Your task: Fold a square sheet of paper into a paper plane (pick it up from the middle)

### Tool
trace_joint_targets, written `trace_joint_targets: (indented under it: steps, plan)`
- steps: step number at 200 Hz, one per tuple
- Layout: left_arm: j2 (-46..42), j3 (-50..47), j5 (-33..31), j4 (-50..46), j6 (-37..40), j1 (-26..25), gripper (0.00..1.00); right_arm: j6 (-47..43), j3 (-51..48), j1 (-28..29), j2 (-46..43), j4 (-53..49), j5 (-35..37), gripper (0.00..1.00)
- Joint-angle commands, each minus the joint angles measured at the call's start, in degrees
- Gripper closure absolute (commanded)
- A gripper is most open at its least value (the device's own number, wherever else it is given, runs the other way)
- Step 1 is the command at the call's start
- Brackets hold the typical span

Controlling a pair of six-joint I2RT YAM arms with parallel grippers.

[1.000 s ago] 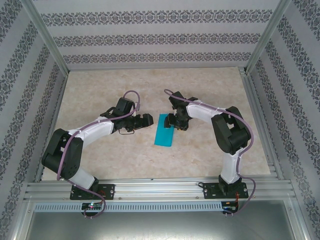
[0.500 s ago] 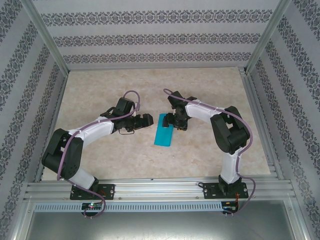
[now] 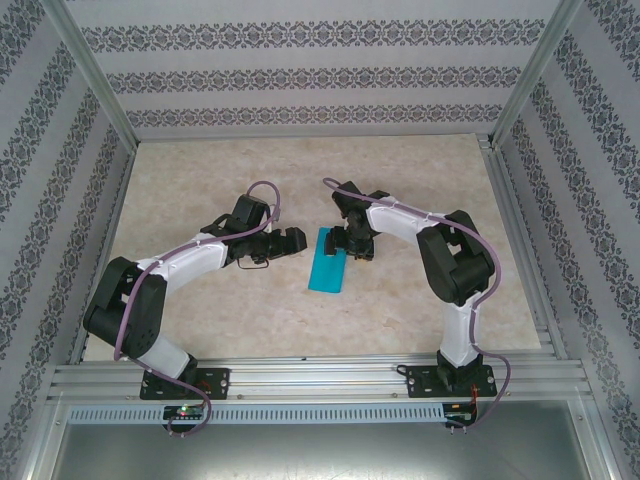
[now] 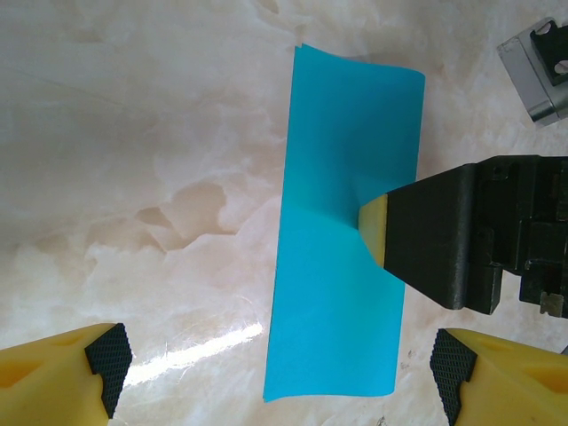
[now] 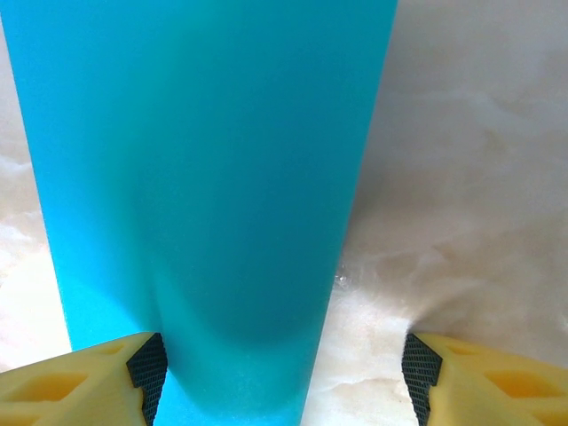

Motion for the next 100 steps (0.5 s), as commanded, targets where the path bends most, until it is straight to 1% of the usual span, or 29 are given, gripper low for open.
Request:
trace_joint_targets:
  steps: [1, 62, 76, 100]
  plan:
    - [1.0, 1.0, 0.1, -1.0, 1.2, -0.9, 0.10, -2.4, 0.8, 0.6, 2.7, -1.6, 1.7, 0.26]
    - [1.2, 1.3, 0.5, -1.1, 1.2, -0.8, 0.10, -1.7, 1.6, 0.5, 3.7, -2.0, 2.0, 0.26]
    - [1.1, 1.3, 0.5, -1.1, 1.3, -0.8, 0.10, -0.6, 1.5, 0.3, 3.8, -2.1, 2.7, 0.25]
    - [1.2, 1.2, 0.5, -1.0, 1.1, -0.8, 0.10, 0.9, 0.3, -0.2, 3.8, -0.7, 1.7, 0.25]
